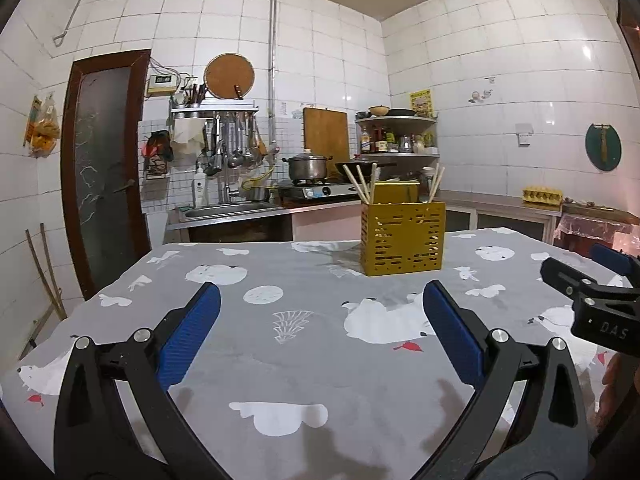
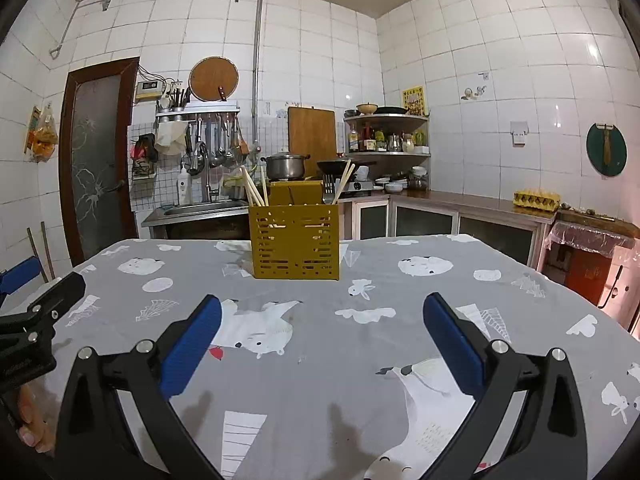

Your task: Organize utensils

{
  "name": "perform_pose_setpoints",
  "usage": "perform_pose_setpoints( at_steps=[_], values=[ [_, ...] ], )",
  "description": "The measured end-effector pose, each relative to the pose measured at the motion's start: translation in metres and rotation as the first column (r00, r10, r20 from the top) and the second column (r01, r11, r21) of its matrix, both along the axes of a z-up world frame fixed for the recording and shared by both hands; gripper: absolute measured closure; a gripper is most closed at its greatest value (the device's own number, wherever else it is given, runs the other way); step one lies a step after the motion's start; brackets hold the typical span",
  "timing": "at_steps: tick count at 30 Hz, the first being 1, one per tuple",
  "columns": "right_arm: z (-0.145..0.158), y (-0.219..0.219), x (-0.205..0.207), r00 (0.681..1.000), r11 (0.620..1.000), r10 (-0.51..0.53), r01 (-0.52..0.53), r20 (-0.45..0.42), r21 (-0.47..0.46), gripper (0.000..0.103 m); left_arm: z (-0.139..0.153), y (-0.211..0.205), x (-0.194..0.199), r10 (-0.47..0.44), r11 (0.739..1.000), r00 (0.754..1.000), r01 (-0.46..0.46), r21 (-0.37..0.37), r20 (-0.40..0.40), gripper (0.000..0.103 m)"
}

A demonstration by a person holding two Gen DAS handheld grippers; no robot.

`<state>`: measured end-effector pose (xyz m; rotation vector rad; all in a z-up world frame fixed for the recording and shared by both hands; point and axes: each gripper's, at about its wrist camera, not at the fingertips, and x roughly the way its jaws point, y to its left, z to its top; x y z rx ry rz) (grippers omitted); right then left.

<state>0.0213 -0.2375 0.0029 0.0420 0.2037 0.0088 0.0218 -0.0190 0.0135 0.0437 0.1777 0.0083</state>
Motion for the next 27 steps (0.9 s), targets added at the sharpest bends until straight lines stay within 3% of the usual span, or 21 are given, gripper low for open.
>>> perform_pose_setpoints(
  at_steps=[27],
  values=[
    [0.0033, -0.0077, -0.0038, 1.000, 1.000, -0.008, 0.008, 0.013, 0.009, 0.004, 0.0011, 0.0035, -0.0001, 0.007, 1.000, 1.000, -0.007, -0.018, 0.005, 0.005]
  ],
)
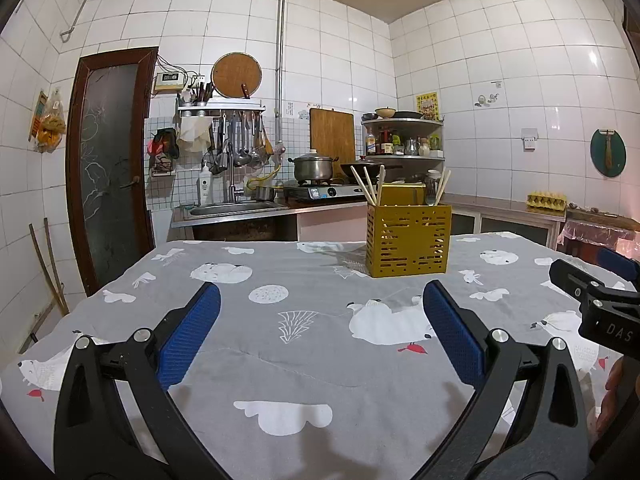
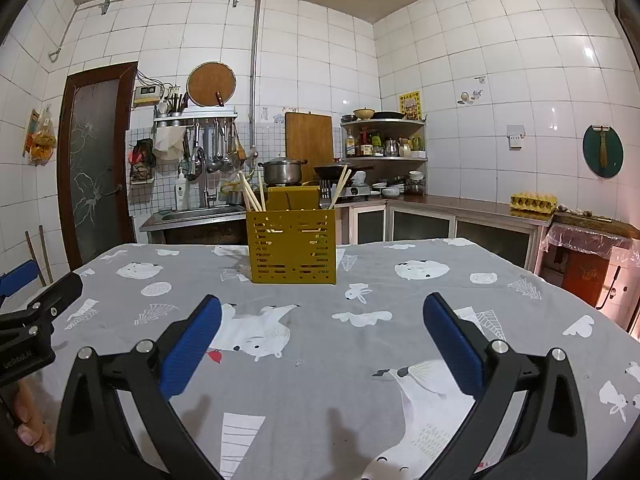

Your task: Organize utensils

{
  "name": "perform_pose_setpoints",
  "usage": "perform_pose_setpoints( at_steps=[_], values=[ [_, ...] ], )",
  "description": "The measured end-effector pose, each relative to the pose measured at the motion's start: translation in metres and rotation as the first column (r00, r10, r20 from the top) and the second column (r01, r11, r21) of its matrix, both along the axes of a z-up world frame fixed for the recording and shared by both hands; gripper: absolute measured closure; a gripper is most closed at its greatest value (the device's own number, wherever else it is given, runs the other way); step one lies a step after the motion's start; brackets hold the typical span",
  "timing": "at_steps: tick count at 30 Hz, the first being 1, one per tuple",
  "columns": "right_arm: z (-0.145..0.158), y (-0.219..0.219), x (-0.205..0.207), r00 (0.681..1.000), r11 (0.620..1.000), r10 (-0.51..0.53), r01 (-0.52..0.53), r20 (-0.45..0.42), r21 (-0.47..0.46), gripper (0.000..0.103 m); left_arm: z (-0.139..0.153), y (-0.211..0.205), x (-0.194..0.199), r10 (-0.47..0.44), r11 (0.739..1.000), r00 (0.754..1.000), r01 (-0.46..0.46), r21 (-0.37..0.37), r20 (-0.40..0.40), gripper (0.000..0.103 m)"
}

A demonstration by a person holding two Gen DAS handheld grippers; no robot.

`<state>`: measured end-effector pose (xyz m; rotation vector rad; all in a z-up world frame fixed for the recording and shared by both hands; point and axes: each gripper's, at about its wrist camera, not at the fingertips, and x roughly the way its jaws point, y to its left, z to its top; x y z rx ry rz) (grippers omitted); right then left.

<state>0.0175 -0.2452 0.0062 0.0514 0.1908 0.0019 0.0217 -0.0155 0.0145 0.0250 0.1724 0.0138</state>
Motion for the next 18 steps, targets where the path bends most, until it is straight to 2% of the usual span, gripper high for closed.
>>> perform_pose_setpoints(
  at_steps=[18],
  values=[
    [0.0002, -0.0019, -0.0002, 1.000, 1.000, -0.002, 0.002, 0.003, 0.001, 0.004, 0.0005, 0.0009, -0.0009, 0.002, 1.000, 1.000, -0.002, -0.001, -0.001, 0.005]
  ],
)
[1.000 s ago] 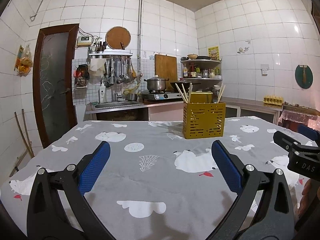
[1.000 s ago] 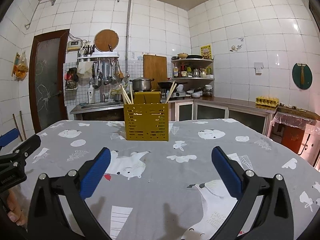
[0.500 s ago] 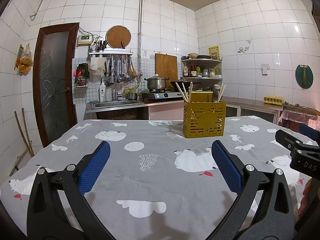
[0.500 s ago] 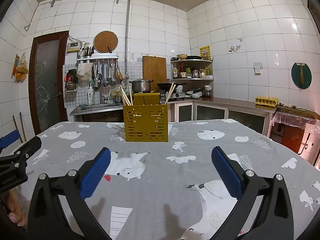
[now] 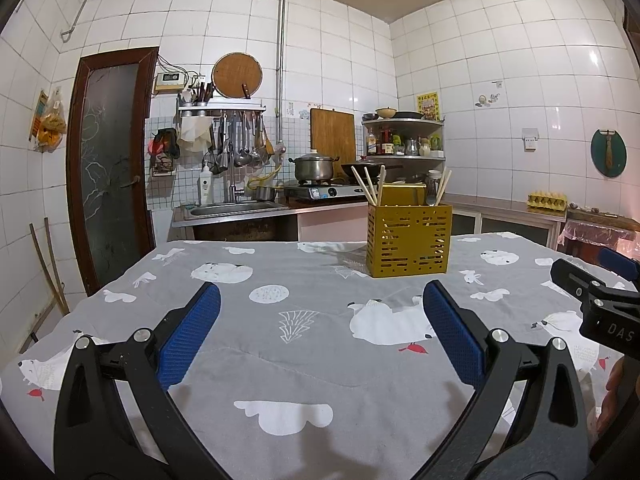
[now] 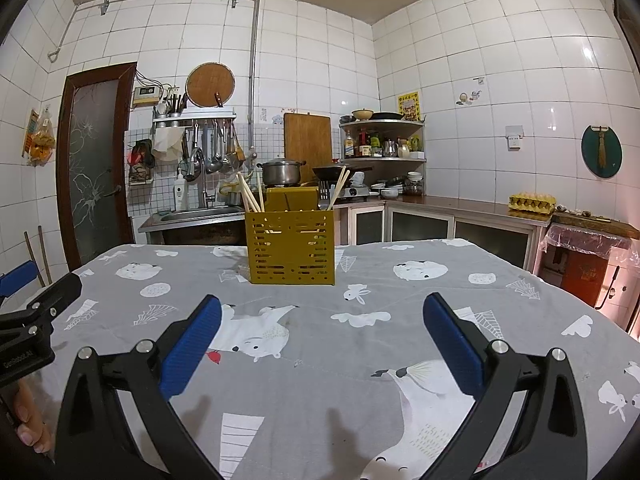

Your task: Organize utensils

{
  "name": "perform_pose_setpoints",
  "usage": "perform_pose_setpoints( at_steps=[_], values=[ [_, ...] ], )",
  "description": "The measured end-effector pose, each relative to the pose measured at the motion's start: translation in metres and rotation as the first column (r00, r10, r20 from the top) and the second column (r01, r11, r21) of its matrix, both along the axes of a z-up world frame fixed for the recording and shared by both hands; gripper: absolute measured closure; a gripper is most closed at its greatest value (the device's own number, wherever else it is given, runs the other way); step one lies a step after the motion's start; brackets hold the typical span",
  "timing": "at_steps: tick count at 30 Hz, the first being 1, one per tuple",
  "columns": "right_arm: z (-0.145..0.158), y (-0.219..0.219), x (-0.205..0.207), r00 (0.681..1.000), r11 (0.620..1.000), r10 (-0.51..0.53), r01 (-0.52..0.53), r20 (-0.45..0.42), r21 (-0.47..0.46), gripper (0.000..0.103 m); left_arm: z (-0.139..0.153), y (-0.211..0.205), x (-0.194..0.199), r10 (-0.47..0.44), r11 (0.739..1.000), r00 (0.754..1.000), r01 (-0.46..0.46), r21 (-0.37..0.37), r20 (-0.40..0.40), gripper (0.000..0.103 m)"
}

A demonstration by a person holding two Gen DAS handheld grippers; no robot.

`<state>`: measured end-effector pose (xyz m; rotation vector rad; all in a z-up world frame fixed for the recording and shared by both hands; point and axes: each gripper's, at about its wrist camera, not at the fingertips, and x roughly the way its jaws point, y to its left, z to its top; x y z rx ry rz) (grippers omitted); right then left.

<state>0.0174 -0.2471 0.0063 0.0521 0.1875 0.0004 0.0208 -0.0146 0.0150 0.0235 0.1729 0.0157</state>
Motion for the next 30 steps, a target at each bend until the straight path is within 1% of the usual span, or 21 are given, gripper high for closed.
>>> perform_pose_setpoints(
  at_steps=[30],
  values=[
    [0.0014, -0.0022, -0.0001, 1.000, 1.000, -0.004, 0.004, 0.003, 0.000, 0.004, 0.0006, 0.0018, 0.0009, 0.001, 1.000, 1.000, -0.001, 0.002, 0.002, 0.005]
  ],
)
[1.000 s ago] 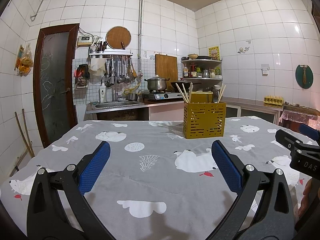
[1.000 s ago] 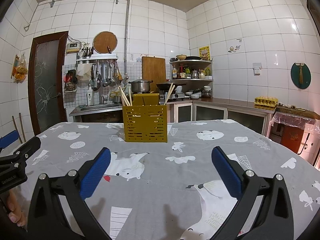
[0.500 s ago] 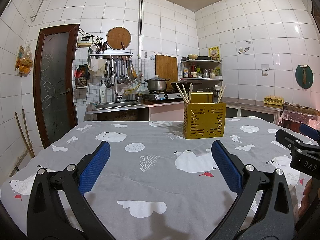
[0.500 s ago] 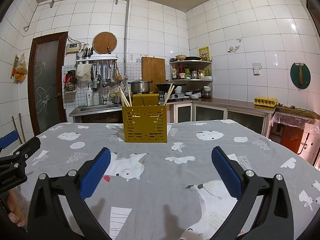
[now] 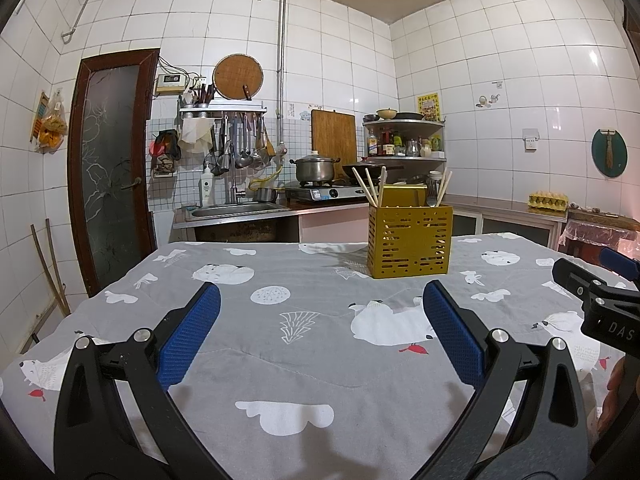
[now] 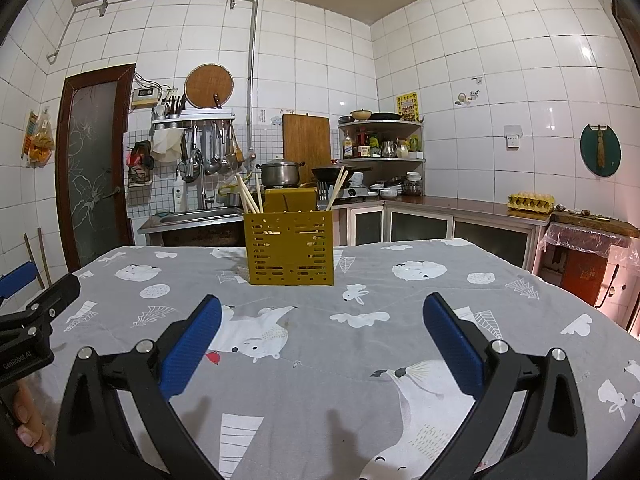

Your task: Organize utensils

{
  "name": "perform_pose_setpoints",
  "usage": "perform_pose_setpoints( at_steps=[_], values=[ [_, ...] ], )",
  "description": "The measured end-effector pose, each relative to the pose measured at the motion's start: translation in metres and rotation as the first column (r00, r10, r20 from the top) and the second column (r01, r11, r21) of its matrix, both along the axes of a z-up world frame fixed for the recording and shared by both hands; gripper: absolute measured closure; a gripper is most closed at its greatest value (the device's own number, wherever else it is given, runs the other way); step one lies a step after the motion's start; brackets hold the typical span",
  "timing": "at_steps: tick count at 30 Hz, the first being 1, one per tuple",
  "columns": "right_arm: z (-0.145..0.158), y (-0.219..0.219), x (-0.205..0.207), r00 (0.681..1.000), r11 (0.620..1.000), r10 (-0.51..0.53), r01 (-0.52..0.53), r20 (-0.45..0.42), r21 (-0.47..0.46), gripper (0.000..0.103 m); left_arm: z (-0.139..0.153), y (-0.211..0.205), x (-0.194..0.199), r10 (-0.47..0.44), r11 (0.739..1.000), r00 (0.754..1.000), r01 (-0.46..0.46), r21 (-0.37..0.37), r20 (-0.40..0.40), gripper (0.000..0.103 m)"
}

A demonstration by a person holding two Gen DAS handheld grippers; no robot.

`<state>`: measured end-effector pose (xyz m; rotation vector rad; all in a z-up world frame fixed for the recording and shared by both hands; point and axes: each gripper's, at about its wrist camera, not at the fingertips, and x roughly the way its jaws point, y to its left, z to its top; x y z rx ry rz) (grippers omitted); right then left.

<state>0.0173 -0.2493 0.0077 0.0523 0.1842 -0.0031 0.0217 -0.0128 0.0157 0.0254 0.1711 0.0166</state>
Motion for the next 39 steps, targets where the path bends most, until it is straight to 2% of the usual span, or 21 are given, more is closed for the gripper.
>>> perform_pose_setpoints(
  at_steps=[33, 39],
  values=[
    [-0.0013, 0.0003, 0.0000, 1.000, 1.000, 0.000, 0.000, 0.001, 0.000, 0.004, -0.0013, 0.0000, -0.0001, -0.001, 1.000, 1.000, 0.001, 0.001, 0.003, 0.005],
    [-0.0016, 0.0006, -0.0002, 1.000, 1.000, 0.000, 0.000, 0.001, 0.000, 0.004, 0.0056, 0.0021, 0.0010, 0.001, 1.000, 1.000, -0.001, 0.003, 0.009, 0.005]
  ],
)
